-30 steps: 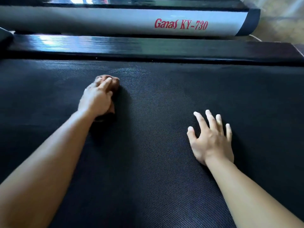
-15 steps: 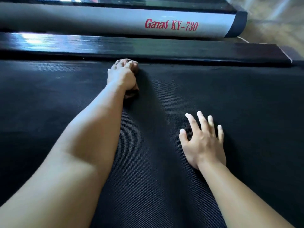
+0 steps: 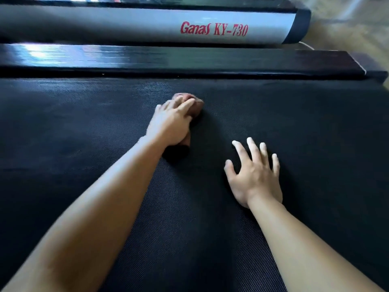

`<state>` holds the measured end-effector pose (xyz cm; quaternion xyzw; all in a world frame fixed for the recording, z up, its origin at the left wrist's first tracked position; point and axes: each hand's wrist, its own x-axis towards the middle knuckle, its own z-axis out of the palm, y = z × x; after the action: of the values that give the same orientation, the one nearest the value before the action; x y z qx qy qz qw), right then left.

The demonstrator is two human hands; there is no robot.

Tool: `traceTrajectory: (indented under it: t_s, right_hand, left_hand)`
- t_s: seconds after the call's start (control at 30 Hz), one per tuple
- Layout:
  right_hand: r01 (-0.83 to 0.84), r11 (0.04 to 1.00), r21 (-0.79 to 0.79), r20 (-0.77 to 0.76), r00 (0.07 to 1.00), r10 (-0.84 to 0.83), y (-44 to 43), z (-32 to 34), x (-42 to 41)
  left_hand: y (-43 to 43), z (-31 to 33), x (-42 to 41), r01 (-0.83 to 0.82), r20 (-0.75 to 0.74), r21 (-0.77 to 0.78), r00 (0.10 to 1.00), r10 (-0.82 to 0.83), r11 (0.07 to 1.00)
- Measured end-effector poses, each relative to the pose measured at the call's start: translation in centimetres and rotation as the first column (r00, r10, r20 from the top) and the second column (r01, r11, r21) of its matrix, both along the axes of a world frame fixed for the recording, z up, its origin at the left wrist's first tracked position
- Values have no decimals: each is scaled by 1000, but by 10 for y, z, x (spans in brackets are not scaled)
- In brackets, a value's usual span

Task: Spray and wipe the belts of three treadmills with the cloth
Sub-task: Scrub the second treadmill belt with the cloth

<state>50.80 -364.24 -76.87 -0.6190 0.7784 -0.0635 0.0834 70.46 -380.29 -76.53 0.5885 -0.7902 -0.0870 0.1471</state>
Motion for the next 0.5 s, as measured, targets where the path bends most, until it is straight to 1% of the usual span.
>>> traceTrajectory:
  t_s: [0.1,0.17,0.23,0.3,0.37,0.5]
  right_hand:
    - [-3,1000,-10,-10,1000,3,-1,-1,0]
    - [-3,1000,-9,-10,1000,3,-1,-2,-1]
    - [-2,1000,-3,-15,1000,2,-1,-3,-1]
    - [-2,1000,1,-17,1000,2,-2,-3,0]
    - [3,1000,1,-19,1000,-3,-1,-2,0]
    - [1,1000,5,-22,1000,-1,-1,-1,1]
  left_hand:
    - [-8,-7,75,-133,-38,-40,991,132,990]
    - [-15,-9,110,-251,-37,-20,968,250,968]
    - [-20,-8,119,-353,13,18,936,353,936]
    - [-21,-7,110,-409,67,24,911,406,912]
    - [-21,-4,91,-402,80,15,913,399,916]
    - [-9,-1,34,-241,55,8,969,240,970]
